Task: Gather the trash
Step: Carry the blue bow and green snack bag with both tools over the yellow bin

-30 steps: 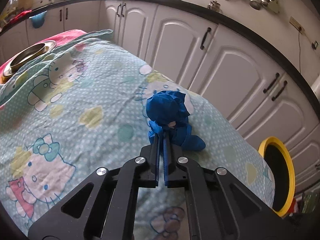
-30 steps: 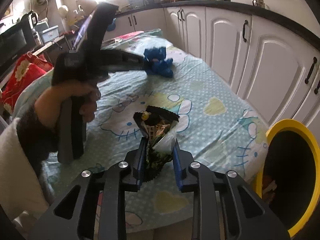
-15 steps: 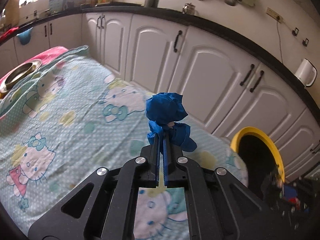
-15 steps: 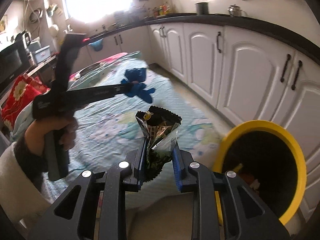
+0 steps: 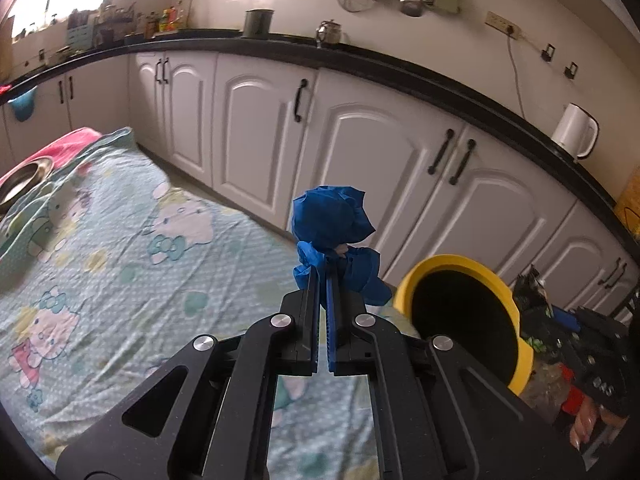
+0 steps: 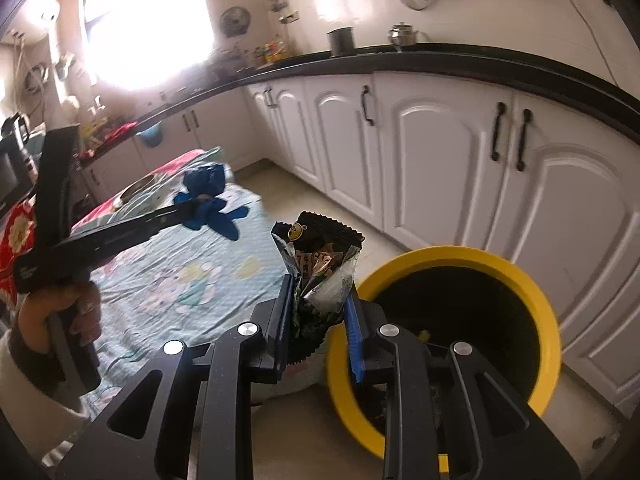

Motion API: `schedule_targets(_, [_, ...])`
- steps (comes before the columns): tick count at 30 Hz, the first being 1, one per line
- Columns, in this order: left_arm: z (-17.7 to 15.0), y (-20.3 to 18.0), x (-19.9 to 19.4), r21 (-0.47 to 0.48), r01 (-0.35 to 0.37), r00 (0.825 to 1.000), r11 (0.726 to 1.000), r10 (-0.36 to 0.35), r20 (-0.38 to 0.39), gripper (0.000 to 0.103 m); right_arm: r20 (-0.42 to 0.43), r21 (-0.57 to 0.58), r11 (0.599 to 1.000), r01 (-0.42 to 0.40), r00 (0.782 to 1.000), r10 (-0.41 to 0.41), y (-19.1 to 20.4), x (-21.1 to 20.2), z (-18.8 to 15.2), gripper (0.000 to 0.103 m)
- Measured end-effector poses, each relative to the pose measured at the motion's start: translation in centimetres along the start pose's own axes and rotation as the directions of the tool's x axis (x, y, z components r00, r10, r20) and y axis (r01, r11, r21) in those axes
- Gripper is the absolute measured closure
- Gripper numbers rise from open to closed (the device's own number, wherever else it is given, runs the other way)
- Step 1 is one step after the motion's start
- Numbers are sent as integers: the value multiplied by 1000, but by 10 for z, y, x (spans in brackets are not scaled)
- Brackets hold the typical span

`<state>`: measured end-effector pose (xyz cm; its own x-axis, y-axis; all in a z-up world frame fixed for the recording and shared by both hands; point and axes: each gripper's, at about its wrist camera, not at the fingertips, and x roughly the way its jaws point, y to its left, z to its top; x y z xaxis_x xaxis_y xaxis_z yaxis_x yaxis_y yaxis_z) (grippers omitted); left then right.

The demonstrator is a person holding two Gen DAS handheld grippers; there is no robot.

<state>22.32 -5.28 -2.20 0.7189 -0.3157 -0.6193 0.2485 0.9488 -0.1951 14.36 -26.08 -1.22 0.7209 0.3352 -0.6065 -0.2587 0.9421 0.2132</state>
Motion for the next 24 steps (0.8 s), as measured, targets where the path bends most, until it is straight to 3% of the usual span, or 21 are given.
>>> schedule_targets(24, [-16,-109,20,169,135,990,976,-128,-54,103,34,196,971,140,988,-150,-99,-39,-21,80])
